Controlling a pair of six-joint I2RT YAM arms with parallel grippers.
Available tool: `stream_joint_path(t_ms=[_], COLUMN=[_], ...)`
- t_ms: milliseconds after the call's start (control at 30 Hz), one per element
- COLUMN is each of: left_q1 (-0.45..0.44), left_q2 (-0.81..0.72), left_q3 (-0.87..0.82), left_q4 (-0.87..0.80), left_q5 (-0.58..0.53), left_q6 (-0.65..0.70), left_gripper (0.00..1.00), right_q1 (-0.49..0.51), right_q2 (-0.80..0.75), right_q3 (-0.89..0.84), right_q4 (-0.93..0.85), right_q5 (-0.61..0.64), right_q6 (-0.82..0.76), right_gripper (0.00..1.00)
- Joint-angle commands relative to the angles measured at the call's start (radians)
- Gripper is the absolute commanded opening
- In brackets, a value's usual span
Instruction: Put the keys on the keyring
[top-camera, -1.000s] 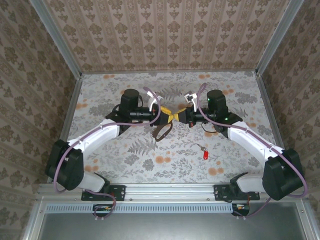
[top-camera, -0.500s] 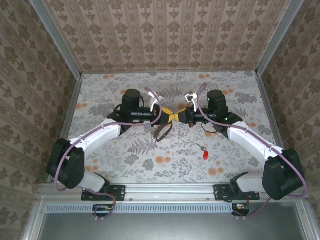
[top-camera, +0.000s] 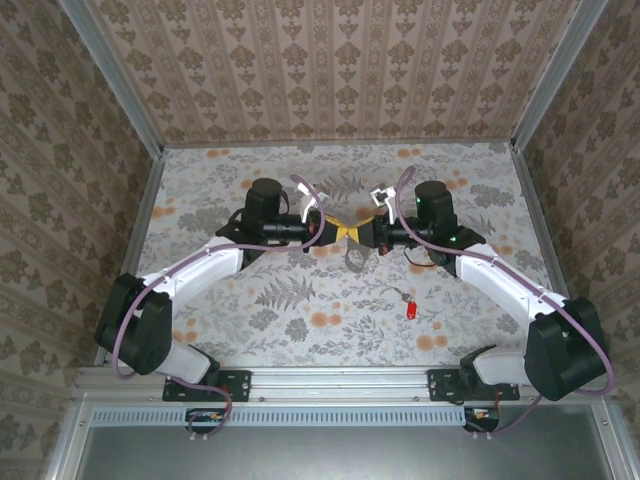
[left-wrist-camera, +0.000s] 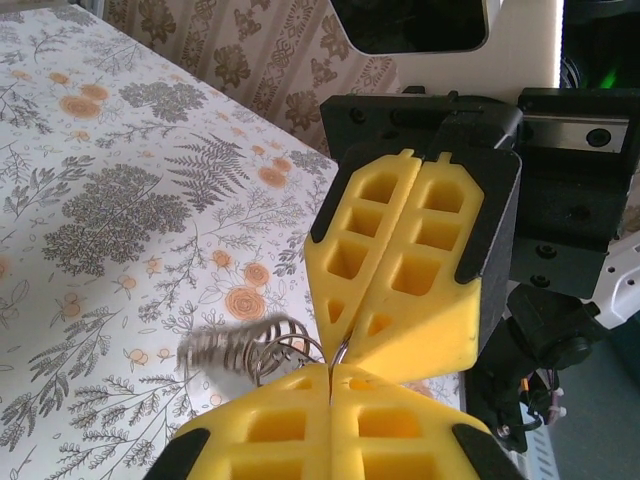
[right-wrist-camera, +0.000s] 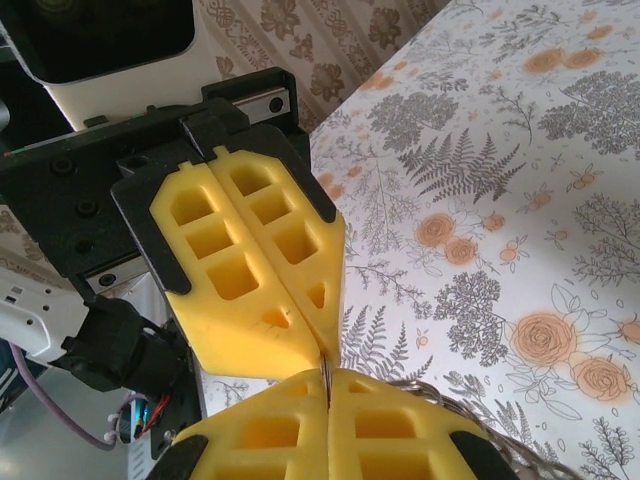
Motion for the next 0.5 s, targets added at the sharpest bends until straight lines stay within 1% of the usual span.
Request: stream_joint_path(t_ms=[0,233,467], left_q1=[-0.024,-0.024,-0.024], left_q2=[0.012,0.030,0.029], left_q3=[0.017,0.013,0.001], left_q4=[0.051,0.072,0.085], left_q5=[0.055,0.058,0.086], left_q6=[0.005,-0.006,-0.009], left_gripper=[0.00,0.00,0.15], right_q1=[-0.004,-0.006,-0.006], right_q2=[0.018,0.050,0.055], right_q3=[-0.026,-0.059,-0.070], right_q4=[0.081,0.152,0.184], right_q5=[0.028,0.025,0.002], right_q6=[0.028,0.066,0.083], right_gripper=[0.00,0.00,0.00])
